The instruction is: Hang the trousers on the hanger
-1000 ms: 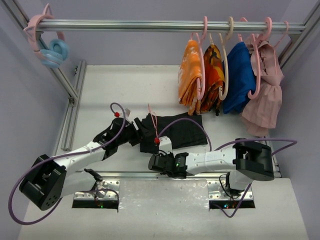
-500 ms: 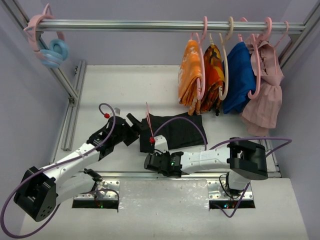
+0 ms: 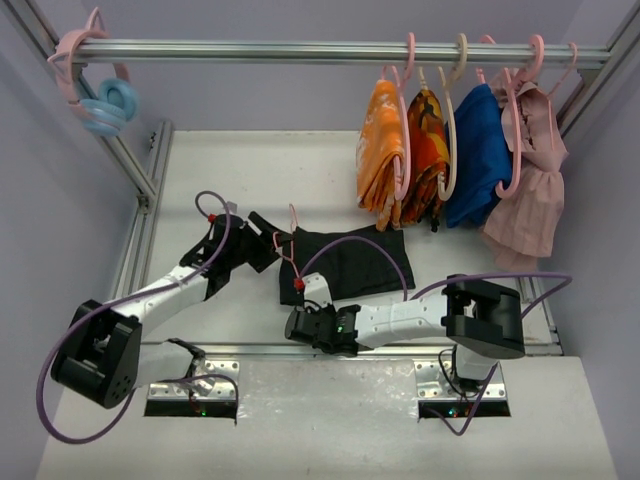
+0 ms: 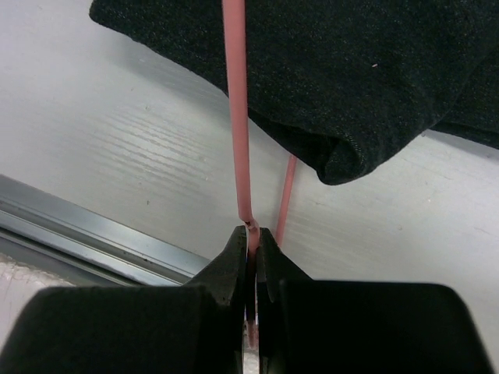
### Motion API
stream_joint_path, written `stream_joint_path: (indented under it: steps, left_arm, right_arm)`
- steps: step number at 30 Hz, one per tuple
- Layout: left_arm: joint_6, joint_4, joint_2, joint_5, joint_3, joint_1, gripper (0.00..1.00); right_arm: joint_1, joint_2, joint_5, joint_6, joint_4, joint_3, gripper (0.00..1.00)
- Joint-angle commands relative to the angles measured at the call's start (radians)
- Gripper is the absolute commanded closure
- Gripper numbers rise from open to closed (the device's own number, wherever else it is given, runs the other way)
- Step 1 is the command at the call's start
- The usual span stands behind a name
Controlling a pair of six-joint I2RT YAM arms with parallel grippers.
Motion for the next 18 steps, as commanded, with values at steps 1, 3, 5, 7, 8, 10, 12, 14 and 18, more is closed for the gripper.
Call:
stream_joint_path:
  steps: [1,3,5,7,8,10,12,14,18]
  left_arm:
    - [0.007,0.175,0.119,0.177,0.073,0.002,0.39]
    - [0.0,0.214,0.162,0.211,0.063,0.003,0.42]
    - [-0.005,0.259,0.192,0.244,0.055,0.003,0.5]
    - [-0.001,0.265,0.213,0.26,0.061,0.003,0.72]
    - [-0.001,0.266,0.22,0.267,0.064,0.004,0.82]
    - [0.011,0.251,0.229,0.272,0.075,0.005,1.0]
    - [0.039,0.221,0.232,0.274,0.09,0.013,1.0]
    - [0.085,0.173,0.233,0.28,0.11,0.026,1.0]
    - [0.299,0.025,0.255,0.281,0.17,0.063,1.0]
  right_arm:
    - [-0.001,0.006,-0.005,-0.044,0.062,0.036,1.0]
    - [-0.002,0.012,-0.004,-0.053,0.067,0.035,1.0]
    - [-0.002,0.023,-0.003,-0.068,0.07,0.045,1.0]
    - [-0.002,0.041,-0.014,-0.089,0.072,0.058,1.0]
    - [-0.002,0.046,-0.022,-0.101,0.074,0.062,1.0]
    - [-0.002,0.045,-0.038,-0.123,0.092,0.059,1.0]
    - [-0.002,0.034,-0.053,-0.148,0.116,0.038,0.99]
    - [-0.002,0.005,-0.062,-0.169,0.121,0.018,0.9]
    - [-0.009,-0.134,-0.093,-0.219,0.088,-0.052,0.63]
